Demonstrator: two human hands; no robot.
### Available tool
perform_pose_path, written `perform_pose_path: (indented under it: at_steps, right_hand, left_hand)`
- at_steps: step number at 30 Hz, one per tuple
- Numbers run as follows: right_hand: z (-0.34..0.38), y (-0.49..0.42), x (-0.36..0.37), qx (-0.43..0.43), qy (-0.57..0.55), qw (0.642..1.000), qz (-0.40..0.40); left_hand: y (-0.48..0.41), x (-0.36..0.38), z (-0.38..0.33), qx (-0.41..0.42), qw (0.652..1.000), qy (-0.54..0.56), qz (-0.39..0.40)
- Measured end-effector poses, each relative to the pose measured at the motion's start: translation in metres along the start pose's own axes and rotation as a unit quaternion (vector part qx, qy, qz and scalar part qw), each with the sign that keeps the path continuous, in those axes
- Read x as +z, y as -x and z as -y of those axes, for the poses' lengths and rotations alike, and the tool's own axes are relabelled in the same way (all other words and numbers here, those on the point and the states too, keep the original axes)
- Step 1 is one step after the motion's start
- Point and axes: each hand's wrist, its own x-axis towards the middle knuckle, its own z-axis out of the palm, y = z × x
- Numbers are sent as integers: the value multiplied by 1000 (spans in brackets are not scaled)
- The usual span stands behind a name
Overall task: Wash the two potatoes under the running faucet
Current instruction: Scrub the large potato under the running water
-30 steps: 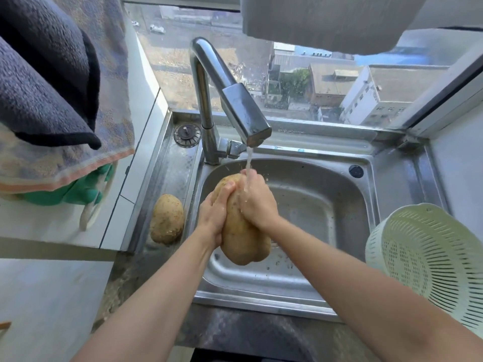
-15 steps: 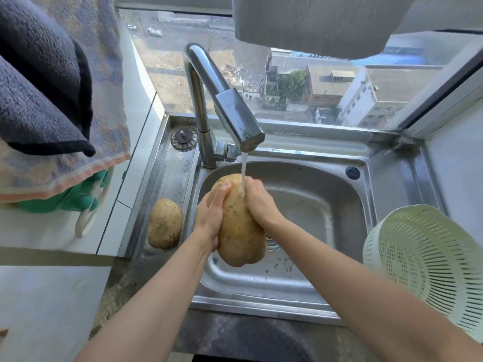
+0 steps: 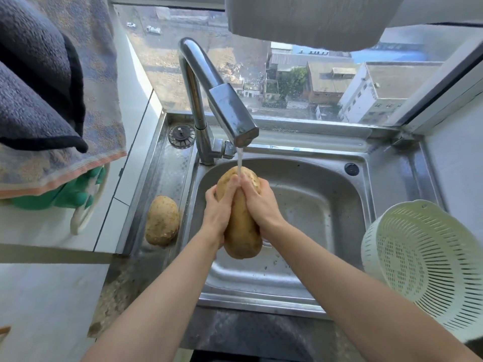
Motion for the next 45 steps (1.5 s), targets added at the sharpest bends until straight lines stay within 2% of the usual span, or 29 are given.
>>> perform_pose_path:
  at_steps: [2,5,8,9,11,12,14,18,20,22,23,25,28,29,31,33,37,38,39,42,43,44,45]
  right_hand:
    - [-1,5,6,-25,44,999,-20]
    - [1,23,12,-61,147,987,-11]
    - [6,27,15,-158,293,943,2]
    - [12,19,15,-177,296,939,15]
    - [27,-6,10,-151,279,946,65]
    - [34,-17,5,-128,272,950,82]
    - [36,-22,1,-110,279,952,60]
    - [2,25,14,-215,287,933,22]
    - [6,8,12,-184,257,948,33]
    - [26,-19,3,-88,276,957,36]
    - [31,-29,2,-66,285,956,26]
    - [24,-16,9,-99,306,947,14]
    - [7,17,21,-207,383,900,15]
    - [7,10,19,-206,371,905,27]
    - [22,-17,8,-127,328,935,42]
    - [33,-32,1,-90,340,935,34]
    - [14,26,18,-204,335,920,6]
    - [11,28,17,-210,330,920,8]
    - [13,20,14,-194,305,932,19]
    - [39,-28,0,-45,269,961,39]
    - [45,-36,-1,-19,269,963,31]
    - [41,-33,0,-18,293,956,23]
    - [32,-21,6,-53,313,948,20]
  left_hand:
    - [-1,0,-6,2,1000,9,0]
    - [-6,-7,-6,-54,995,54,67]
    - [-4,-11,-1,-60,985,115,117]
    - [-5,-11,1,-67,978,153,125]
    - [-2,-9,-1,-77,965,211,133]
    - [-1,-8,-2,-79,965,209,138]
    - [-3,-6,-3,-82,969,189,139]
    - [-11,-7,0,-73,973,173,134]
    - [-12,-7,-1,-65,973,176,134]
    - [-12,-4,2,-69,972,178,139]
    - [-11,-2,2,-73,970,183,143]
    - [-13,-1,6,-82,968,194,136]
    - [-21,-4,8,-53,973,191,116]
    - [-22,-6,8,-50,973,189,120]
    - [-21,-6,7,-62,971,192,132]
    - [-18,-5,7,-71,972,178,135]
    - [-23,-7,7,-53,981,154,102]
    - [-24,-8,7,-48,982,152,102]
    - [-22,-8,5,-48,981,155,105]
    - [-18,-5,3,-66,977,163,118]
    - [-16,-3,3,-73,976,164,121]
    - [-16,-3,4,-77,977,161,113]
    - [-16,-3,5,-72,979,165,99]
